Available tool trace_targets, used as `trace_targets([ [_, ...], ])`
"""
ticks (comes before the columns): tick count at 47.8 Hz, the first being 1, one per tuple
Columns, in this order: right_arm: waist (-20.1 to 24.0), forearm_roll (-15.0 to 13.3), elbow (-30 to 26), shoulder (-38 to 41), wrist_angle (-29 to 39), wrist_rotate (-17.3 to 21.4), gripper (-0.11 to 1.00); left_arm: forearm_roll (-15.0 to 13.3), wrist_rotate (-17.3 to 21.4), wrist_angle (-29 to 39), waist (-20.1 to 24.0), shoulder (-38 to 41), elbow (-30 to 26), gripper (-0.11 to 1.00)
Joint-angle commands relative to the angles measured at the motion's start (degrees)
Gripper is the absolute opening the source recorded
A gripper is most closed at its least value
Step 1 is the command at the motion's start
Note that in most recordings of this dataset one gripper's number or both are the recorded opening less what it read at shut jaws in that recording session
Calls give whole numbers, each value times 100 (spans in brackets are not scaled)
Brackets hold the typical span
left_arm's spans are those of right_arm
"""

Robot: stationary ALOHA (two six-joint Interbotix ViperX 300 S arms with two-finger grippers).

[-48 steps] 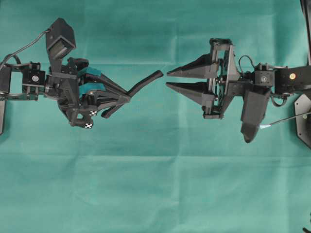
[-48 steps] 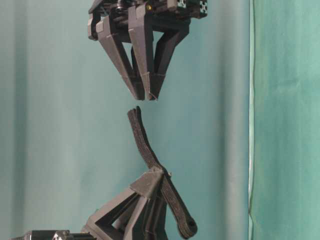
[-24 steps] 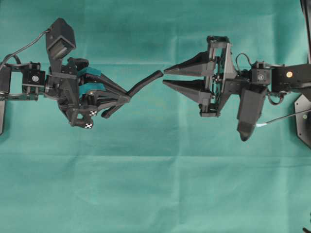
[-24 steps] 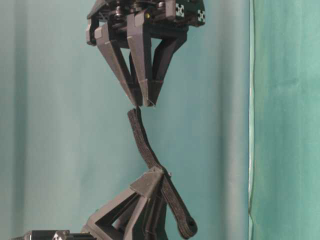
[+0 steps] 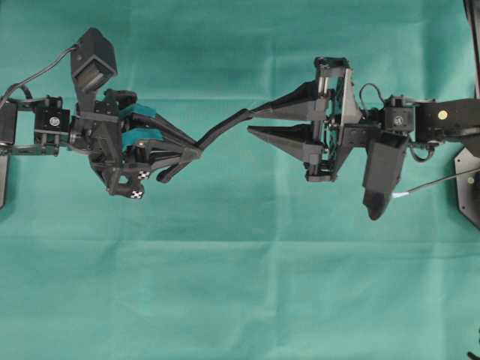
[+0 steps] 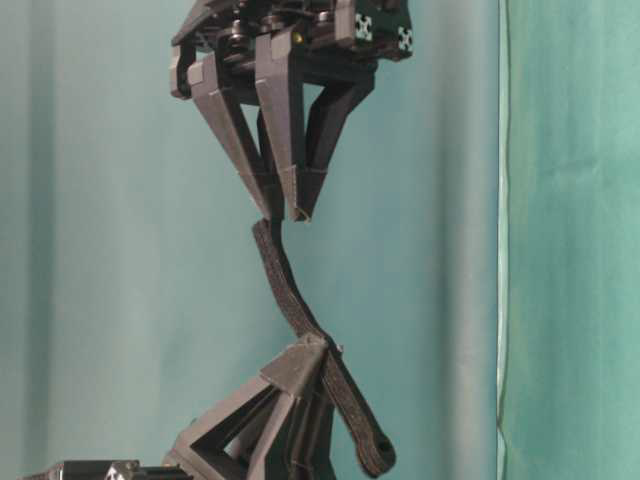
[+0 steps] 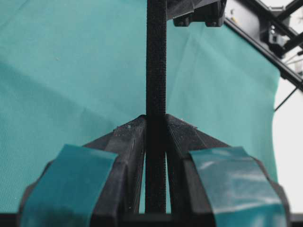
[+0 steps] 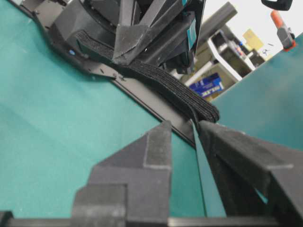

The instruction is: Peel off the Velcro with your right arm.

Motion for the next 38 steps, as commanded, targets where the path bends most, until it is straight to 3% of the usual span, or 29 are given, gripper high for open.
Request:
trace_targets([
  [1, 0, -9, -158, -9, -62, 9, 6, -9, -18, -53, 9, -18, -53, 10],
  [13, -9, -9, -272, 97, -70, 9, 5, -9, -26, -53, 9, 114, -114, 10],
  [38, -26, -9, -246, 97, -114, 9, -10, -9, -18, -53, 9, 123, -114, 10],
])
